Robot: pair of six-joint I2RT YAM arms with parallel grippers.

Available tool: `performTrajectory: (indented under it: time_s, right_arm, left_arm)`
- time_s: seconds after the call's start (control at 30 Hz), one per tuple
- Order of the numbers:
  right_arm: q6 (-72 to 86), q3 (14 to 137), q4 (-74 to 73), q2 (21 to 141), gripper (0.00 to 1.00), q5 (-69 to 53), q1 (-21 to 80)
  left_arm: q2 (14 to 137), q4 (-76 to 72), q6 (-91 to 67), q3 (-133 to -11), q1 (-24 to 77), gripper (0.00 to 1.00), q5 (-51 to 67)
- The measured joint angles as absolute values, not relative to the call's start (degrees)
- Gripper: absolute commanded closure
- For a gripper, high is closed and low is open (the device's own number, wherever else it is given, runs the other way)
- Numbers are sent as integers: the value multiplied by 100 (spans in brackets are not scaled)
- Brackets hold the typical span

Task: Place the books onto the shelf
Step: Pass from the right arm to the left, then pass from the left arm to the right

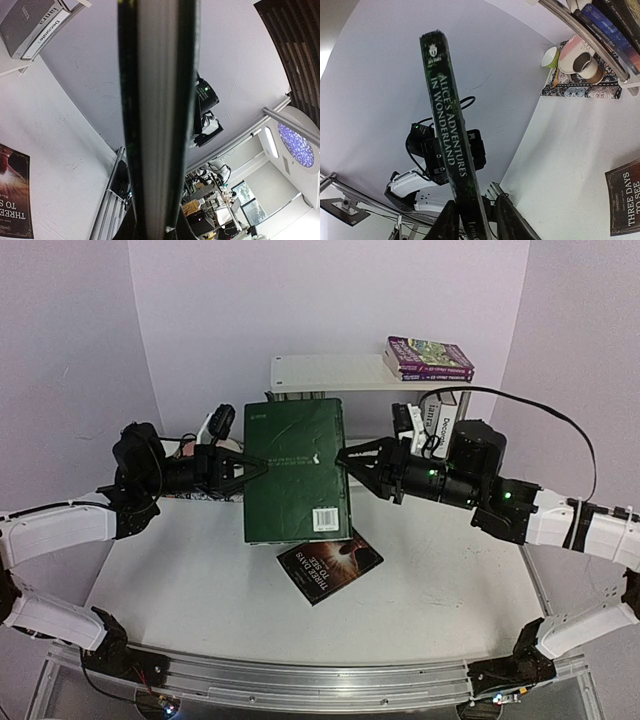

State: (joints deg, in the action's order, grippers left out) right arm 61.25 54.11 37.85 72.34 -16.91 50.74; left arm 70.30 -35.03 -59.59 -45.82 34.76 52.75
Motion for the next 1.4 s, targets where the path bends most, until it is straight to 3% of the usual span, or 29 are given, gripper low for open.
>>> performTrajectory:
  time_s: [0.1, 0.2, 0.53, 1.13, 1.4]
  right_arm:
    - [5739, 5529, 3297, 7105, 44, -1865, 5118]
    - [5164, 5798, 2364, 6901, 36, -2169, 5142]
    - [3795, 5837, 797, 6436, 21, -2689, 5144]
    - [3277, 6018, 1382, 6842, 40, -3041, 5876]
    - [3138, 6147, 1372, 7022, 55, -2779, 5944]
  left_arm:
    - [6963, -3489, -5843, -4460, 3474, 100, 5452]
    - [6963, -3389, -5664, -4340, 3441, 100, 5625]
    - [6702, -3242, -5483, -4296, 3417, 100, 5940]
    - [6187, -3295, -5553, -4298, 3417, 100, 6055]
    - [6158, -3293, -5555, -4298, 3417, 100, 6082]
